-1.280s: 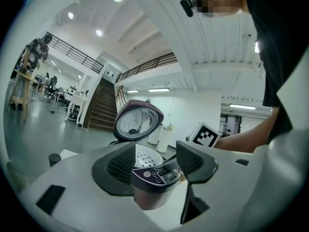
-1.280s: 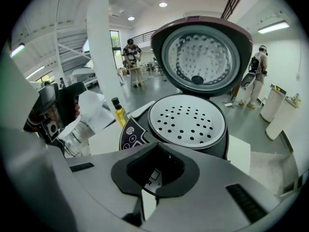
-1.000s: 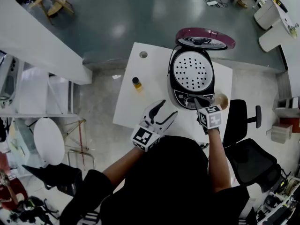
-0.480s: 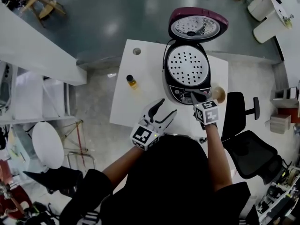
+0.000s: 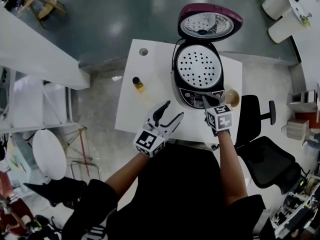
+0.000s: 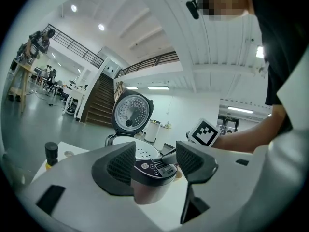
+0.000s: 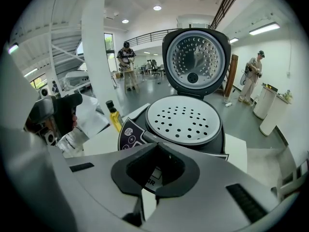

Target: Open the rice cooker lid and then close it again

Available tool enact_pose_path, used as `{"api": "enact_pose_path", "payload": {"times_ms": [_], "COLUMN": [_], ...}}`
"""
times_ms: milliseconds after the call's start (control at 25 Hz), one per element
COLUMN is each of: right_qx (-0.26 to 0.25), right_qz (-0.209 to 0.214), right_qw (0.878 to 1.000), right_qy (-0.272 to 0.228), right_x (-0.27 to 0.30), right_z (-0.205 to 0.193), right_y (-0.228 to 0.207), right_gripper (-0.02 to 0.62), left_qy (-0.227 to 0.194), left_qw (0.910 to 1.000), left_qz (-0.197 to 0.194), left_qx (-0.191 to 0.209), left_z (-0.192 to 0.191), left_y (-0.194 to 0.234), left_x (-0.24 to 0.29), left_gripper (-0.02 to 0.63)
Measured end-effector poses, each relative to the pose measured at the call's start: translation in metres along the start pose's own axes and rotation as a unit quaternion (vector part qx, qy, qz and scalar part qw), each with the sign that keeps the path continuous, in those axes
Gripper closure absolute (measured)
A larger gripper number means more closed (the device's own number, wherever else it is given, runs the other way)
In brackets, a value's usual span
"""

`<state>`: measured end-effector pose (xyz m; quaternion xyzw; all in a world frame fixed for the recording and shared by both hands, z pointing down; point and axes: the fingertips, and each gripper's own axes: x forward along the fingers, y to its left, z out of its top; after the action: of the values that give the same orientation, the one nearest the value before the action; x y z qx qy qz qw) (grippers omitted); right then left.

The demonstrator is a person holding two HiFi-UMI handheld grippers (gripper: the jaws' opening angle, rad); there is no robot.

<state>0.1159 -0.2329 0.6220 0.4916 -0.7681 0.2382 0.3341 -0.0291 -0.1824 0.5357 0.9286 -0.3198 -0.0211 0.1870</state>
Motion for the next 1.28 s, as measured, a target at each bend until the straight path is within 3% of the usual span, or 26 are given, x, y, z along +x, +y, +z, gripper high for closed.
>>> {"api": "enact_pose_path", "payload": {"times_ms": [200,400,520,1040,1280], "right_qx": [-0.001,0.046,0.048,0.030,0.064], "right_qz": [-0.003,0.018,0.030,0.100,0.116], "right_qw": [1.000,0.998,0.997,0.992,0.987], "right_qy": [-0.017,-0.041,-0.056,-0.077,-0.088], "right_x": [0.001,0.001,-0.004,-0.023,-0.025], "right_z": [0.001,0.001,0.006,0.013,0.010], "right_y": [0.000,-0.001,-0.001,0.016,0.011], "right_gripper": [0.595,0.595,0.595,0.595,0.595], "left_qy": [0.010,0.021,0.016,-0.024,-0.056], "left_qw": [0.9999,0.9998,0.9998,0.9980,0.9967], "left_qz": [0.004,0.002,0.006,0.003,-0.005], "left_qx": [0.001,-0.003,0.006,0.058,0.060], "left_z": [0.003,0.008,0.019,0.123,0.177], "left_y": [-0.001,-0.005,-0.002,0.012,0.033], "left_x": [0.000,0.009,0.019,0.079,0.112], "left_gripper": [0.367,0.367,0.367,0.367,0.367]}}
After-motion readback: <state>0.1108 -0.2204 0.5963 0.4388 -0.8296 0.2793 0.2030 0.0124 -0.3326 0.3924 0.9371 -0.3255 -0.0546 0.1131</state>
